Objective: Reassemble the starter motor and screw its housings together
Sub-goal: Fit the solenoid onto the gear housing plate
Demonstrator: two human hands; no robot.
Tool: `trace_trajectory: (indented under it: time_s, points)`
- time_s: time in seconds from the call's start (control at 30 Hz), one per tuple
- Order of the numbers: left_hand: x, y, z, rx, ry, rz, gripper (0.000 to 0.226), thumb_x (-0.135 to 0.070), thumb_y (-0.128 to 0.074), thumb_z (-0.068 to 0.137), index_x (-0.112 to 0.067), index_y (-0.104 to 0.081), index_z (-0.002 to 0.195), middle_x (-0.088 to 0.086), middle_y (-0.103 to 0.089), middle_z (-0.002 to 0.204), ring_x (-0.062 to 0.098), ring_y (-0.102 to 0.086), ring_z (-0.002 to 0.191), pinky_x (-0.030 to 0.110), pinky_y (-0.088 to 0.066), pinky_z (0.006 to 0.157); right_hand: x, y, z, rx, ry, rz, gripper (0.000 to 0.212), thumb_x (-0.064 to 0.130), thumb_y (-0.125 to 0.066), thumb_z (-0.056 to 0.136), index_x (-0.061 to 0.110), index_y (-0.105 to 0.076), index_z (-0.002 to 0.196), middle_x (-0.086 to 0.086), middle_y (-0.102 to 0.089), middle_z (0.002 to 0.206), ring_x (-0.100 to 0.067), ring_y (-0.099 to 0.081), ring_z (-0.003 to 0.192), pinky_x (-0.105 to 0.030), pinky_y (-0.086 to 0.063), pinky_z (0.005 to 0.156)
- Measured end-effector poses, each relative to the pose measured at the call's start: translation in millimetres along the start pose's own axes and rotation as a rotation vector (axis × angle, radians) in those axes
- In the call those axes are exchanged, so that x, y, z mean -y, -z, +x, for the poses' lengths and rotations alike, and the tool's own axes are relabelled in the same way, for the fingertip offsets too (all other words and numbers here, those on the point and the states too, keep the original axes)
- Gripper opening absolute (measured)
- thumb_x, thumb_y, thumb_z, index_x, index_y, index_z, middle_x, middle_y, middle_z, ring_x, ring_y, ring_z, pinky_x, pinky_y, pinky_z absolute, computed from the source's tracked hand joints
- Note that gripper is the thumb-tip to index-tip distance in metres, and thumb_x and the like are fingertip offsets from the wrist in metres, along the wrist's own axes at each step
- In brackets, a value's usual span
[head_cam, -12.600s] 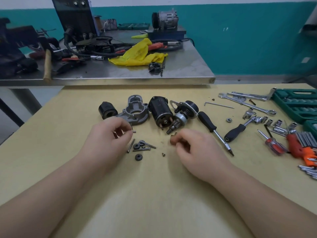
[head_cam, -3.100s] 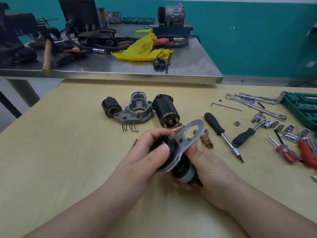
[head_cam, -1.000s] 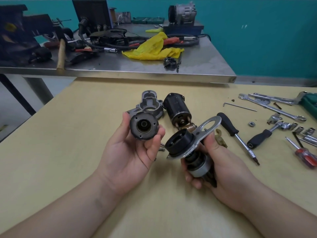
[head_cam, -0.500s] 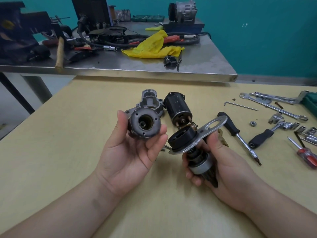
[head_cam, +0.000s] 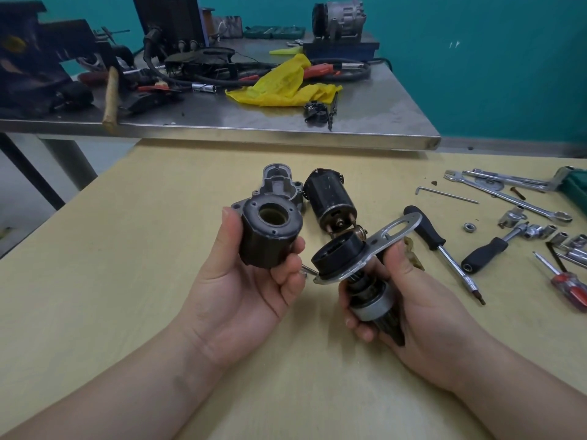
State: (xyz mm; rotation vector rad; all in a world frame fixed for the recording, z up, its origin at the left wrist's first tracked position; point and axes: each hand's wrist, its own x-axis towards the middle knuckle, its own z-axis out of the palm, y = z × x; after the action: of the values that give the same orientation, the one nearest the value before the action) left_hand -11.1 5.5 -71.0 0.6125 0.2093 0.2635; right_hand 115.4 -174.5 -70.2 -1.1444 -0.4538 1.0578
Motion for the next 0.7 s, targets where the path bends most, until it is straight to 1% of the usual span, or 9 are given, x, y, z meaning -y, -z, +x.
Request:
trace_trajectory:
  time_s: [0.1,0.2,0.3,0.33,0.4,0.47,0.53,0.63,0.7]
  points:
    - [2,-3,0,-0.030,-0.028,0.039,0.079,-0.067,-0.101,0.043,-0.015,-0.084,0.100,0.011,-0.073,0.083,0.014,-0.066,0.058,0.027,-0.060,0.060,0,0,0,-0.006,-0.001,-0.008,0.084,0.087,-0.081,0.061,0.012,-0.080,0.099,-0.023,-0.068,0.089,-0.031,-0.064,0.069,-0.032,-0.051,0.052]
    - [3,-6,1,-0.076,-0.076,0.077,0.078,-0.070,-0.095,0.054,-0.014,-0.084,0.107,0.013,-0.074,0.090,0.015,-0.065,0.058,0.027,-0.060,0.060,-1,0,1,-0.014,0.000,-0.017,0.084,0.087,-0.079,0.064,0.012,-0.079,0.100,-0.024,-0.068,0.090,-0.031,-0.064,0.069,-0.032,-0.051,0.052]
    - [2,-9,1,-0.129,-0.107,0.097,0.066,-0.067,-0.074,0.082,-0.012,-0.082,0.118,0.016,-0.077,0.110,0.016,-0.073,0.067,0.029,-0.063,0.065,-2,1,2,-0.016,-0.004,-0.019,0.082,0.087,-0.078,0.067,0.013,-0.079,0.101,-0.023,-0.067,0.091,-0.031,-0.064,0.070,-0.032,-0.051,0.052]
    - [1,-10,0,-0.123,-0.101,0.085,0.062,-0.063,-0.068,0.090,-0.011,-0.080,0.121,0.017,-0.077,0.115,0.018,-0.076,0.073,0.030,-0.064,0.068,-2,1,2,-0.018,-0.008,-0.021,0.083,0.088,-0.078,0.067,0.013,-0.079,0.101,-0.022,-0.067,0.092,-0.031,-0.064,0.070,-0.033,-0.051,0.052]
    - [-1,-11,-1,-0.087,-0.076,0.035,0.054,-0.049,-0.064,0.098,-0.006,-0.077,0.126,0.021,-0.075,0.122,0.024,-0.079,0.087,0.034,-0.065,0.076,-2,2,3,-0.022,-0.013,-0.027,0.085,0.088,-0.077,0.068,0.012,-0.080,0.105,-0.020,-0.067,0.092,-0.030,-0.065,0.070,-0.032,-0.051,0.052]
    - [-2,-12,-2,-0.059,-0.061,0.004,0.049,-0.039,-0.060,0.101,-0.001,-0.074,0.130,0.024,-0.073,0.126,0.030,-0.079,0.101,0.036,-0.064,0.084,-3,3,3,-0.030,-0.013,-0.014,0.087,0.088,-0.077,0.067,0.013,-0.080,0.109,-0.019,-0.068,0.092,-0.029,-0.065,0.069,-0.032,-0.052,0.052]
    - [-2,-12,-2,-0.052,-0.059,0.017,0.047,-0.038,-0.060,0.102,-0.002,-0.075,0.129,0.023,-0.073,0.127,0.030,-0.078,0.106,0.036,-0.064,0.086,-3,4,3,-0.034,-0.012,-0.007,0.086,0.088,-0.077,0.067,0.014,-0.080,0.111,-0.019,-0.068,0.092,-0.029,-0.065,0.069,-0.032,-0.052,0.052]
    - [-1,-13,-2,-0.071,-0.080,0.079,0.048,-0.045,-0.069,0.091,-0.010,-0.080,0.123,0.017,-0.075,0.126,0.026,-0.079,0.104,0.035,-0.064,0.083,-2,4,2,-0.028,-0.015,-0.009,0.087,0.088,-0.077,0.067,0.014,-0.080,0.112,-0.019,-0.068,0.092,-0.029,-0.065,0.070,-0.032,-0.052,0.052]
    - [-1,-13,-2,-0.068,-0.104,0.128,0.048,-0.048,-0.072,0.088,-0.014,-0.081,0.121,0.013,-0.076,0.125,0.023,-0.078,0.100,0.034,-0.064,0.083,-2,3,2,-0.026,-0.019,-0.008,0.087,0.088,-0.078,0.066,0.015,-0.081,0.111,-0.019,-0.067,0.092,-0.029,-0.064,0.069,-0.032,-0.052,0.052]
